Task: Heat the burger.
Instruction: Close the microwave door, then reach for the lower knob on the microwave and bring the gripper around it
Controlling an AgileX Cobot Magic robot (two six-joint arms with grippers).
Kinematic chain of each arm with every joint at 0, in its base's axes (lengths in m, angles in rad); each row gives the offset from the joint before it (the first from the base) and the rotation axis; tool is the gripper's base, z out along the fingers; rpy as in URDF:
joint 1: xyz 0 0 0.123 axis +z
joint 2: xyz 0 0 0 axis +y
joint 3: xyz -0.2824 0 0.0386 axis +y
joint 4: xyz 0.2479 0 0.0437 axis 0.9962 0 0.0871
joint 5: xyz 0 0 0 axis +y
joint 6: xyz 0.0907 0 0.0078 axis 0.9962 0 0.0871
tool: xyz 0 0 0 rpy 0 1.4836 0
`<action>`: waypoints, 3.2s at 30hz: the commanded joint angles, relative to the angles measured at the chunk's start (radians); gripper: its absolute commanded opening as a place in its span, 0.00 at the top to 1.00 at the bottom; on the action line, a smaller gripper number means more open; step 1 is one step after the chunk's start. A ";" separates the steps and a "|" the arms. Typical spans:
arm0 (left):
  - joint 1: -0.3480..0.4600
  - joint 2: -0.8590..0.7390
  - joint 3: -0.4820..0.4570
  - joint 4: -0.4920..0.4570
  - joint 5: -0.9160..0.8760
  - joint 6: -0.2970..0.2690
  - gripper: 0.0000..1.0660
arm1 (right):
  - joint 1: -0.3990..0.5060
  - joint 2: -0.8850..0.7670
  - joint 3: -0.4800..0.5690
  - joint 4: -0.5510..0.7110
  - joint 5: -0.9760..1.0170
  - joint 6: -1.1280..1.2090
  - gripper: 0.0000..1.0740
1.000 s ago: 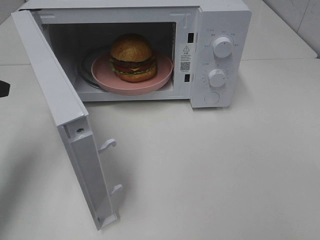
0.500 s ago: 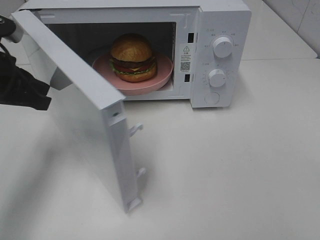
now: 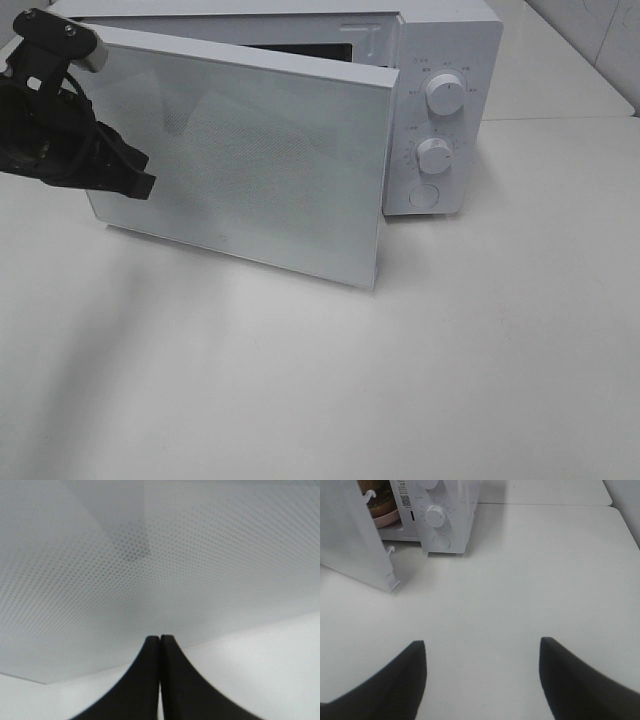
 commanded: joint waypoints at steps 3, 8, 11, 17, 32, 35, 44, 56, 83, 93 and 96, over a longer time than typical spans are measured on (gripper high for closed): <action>-0.007 0.041 -0.051 -0.058 0.009 -0.004 1.00 | -0.006 -0.027 0.001 -0.010 -0.002 0.000 0.42; -0.007 0.085 -0.097 -0.074 0.035 -0.004 1.00 | -0.006 -0.027 0.001 -0.010 -0.002 0.000 0.42; -0.007 0.109 -0.127 -0.091 0.055 -0.004 1.00 | -0.006 -0.027 0.001 -0.010 -0.002 0.000 0.42; -0.033 0.152 -0.174 -0.117 0.050 -0.004 1.00 | -0.006 -0.027 0.001 -0.010 -0.002 0.000 0.42; -0.194 0.329 -0.376 -0.113 -0.079 0.008 1.00 | -0.006 -0.027 0.001 -0.010 -0.002 0.000 0.42; -0.213 0.358 -0.420 -0.113 -0.087 0.008 1.00 | -0.006 -0.027 0.001 -0.010 -0.002 0.000 0.42; -0.246 0.422 -0.513 -0.113 -0.123 0.008 1.00 | -0.006 -0.027 0.001 -0.010 -0.002 0.000 0.42; -0.256 0.441 -0.533 -0.064 -0.250 0.007 1.00 | -0.006 -0.027 0.001 -0.010 -0.002 0.000 0.42; -0.256 0.303 -0.528 0.300 0.224 -0.263 1.00 | -0.006 -0.027 0.001 -0.010 -0.002 0.000 0.42; -0.252 0.184 -0.530 0.907 0.647 -0.923 1.00 | -0.006 -0.027 0.001 -0.010 -0.002 0.000 0.42; -0.238 0.138 -0.530 0.971 0.763 -1.054 1.00 | -0.006 -0.027 0.001 -0.010 -0.002 0.000 0.42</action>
